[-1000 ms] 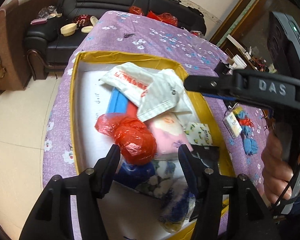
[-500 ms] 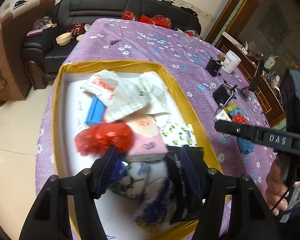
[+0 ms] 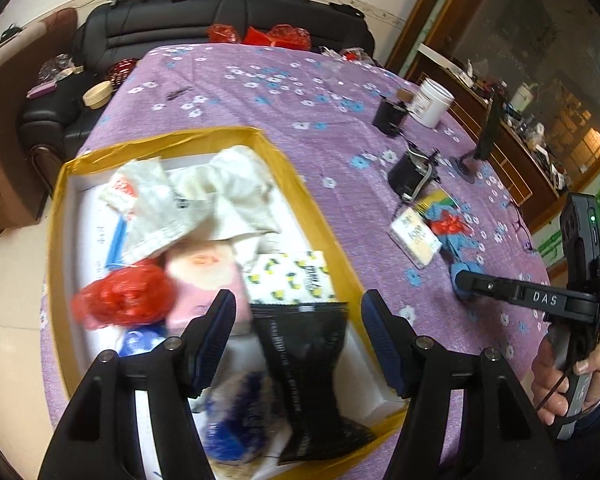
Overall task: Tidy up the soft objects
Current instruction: 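Grasp the blue knitted cloth with the right tool while the left tool grasps the Face pack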
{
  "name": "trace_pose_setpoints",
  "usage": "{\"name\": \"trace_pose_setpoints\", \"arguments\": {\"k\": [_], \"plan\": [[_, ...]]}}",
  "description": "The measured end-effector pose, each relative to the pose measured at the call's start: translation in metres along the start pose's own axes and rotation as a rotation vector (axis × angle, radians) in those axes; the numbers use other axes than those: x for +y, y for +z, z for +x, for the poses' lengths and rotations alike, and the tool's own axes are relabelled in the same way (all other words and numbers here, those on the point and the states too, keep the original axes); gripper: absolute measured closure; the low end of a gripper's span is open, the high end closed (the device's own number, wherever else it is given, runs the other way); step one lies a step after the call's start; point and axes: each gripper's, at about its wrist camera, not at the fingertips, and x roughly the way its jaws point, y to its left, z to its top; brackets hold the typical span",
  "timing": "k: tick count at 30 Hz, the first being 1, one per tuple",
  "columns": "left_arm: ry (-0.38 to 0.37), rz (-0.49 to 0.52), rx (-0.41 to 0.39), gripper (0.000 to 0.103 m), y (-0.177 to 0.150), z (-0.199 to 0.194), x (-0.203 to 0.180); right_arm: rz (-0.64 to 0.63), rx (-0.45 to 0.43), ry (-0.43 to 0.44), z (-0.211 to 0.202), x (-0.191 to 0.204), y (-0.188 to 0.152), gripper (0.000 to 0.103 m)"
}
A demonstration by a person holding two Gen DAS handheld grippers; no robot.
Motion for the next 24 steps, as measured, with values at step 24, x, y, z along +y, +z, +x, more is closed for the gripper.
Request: {"name": "trace_pose_setpoints", "arguments": {"k": [24], "plan": [[-0.012,0.165,0.07,0.038,-0.022,0.014,-0.063,-0.012,-0.008,-0.215,0.016,-0.075,0.015,0.068]]}}
